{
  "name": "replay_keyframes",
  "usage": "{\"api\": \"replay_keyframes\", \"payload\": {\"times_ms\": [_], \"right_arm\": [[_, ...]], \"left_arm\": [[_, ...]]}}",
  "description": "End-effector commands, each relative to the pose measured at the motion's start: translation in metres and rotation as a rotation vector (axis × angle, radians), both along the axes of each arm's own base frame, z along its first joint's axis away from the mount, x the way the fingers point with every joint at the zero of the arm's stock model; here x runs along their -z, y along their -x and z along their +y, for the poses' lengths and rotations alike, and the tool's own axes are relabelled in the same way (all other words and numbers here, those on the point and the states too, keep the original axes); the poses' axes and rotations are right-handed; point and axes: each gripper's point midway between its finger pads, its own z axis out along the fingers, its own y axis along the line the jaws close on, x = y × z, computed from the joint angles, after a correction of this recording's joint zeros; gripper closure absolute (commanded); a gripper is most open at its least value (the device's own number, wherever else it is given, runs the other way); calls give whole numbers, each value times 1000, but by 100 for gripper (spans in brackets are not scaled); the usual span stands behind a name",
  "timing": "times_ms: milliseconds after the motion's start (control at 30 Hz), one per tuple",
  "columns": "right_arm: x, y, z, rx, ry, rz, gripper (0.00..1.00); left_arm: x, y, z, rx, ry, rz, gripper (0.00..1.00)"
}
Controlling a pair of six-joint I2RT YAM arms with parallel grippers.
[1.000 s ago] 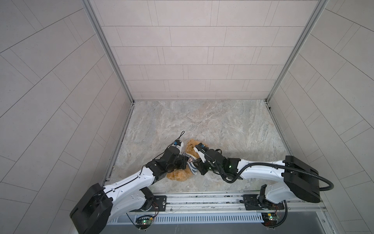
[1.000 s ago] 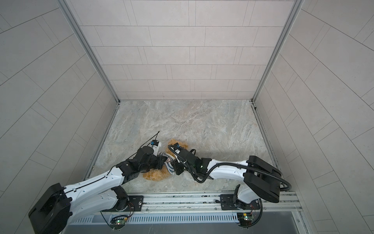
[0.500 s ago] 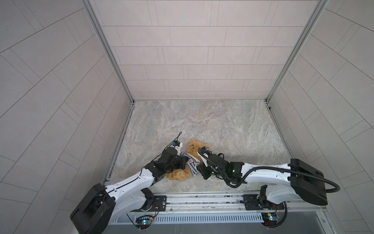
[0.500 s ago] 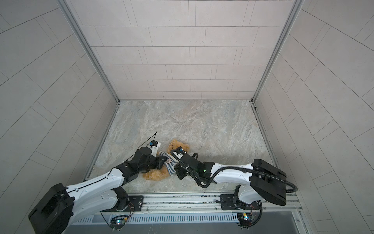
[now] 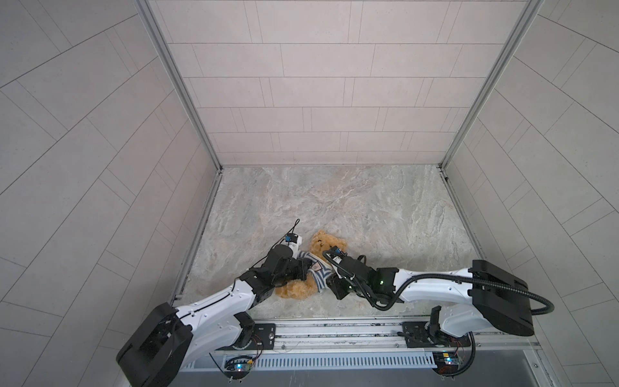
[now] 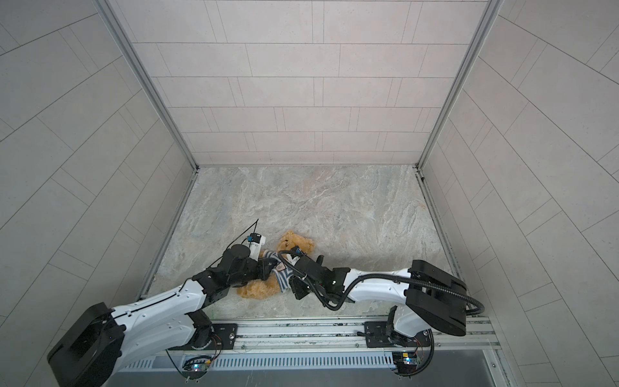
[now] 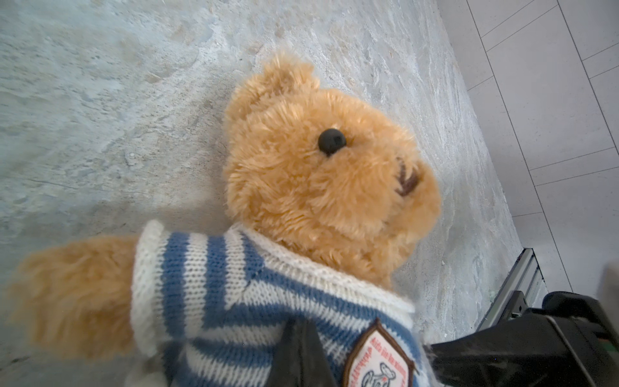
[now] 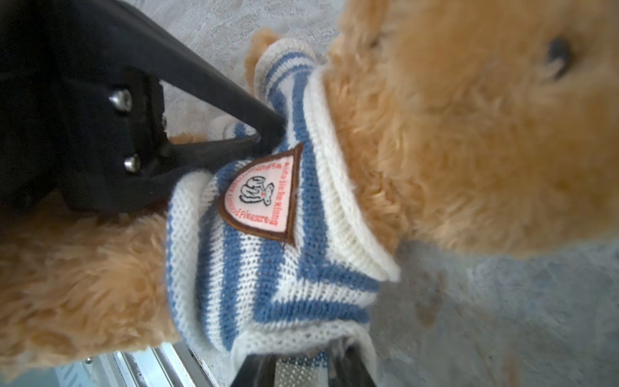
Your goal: Dress the teddy bear
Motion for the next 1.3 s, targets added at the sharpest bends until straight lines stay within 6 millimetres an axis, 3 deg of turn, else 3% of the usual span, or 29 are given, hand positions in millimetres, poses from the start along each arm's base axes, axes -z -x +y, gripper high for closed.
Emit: {"api": "replay_keyframes", "payload": {"times_ms": [0,233,400,667,800,1267], "right_arm": [[5,-2,6,22,-3,28,68],[-6,-16,22,85,-49,20,60],[-4,-23,35,139,-102,29,58],[2,-28,53,162,-118,37,57],[2,-29,56,154,-120,32,72],[-10,-27,47,134,-115,-6,94]], "left_arm": [[39,25,19,-12,-81,134,94],[47,38,20,0,-74,205,95],[45,34,28,-43,-107,202,95],[41,26,18,-18,-113,210,96],[42,24,11,-9,-83,216,95],[31,22,13,-7,-94,179,95]]}}
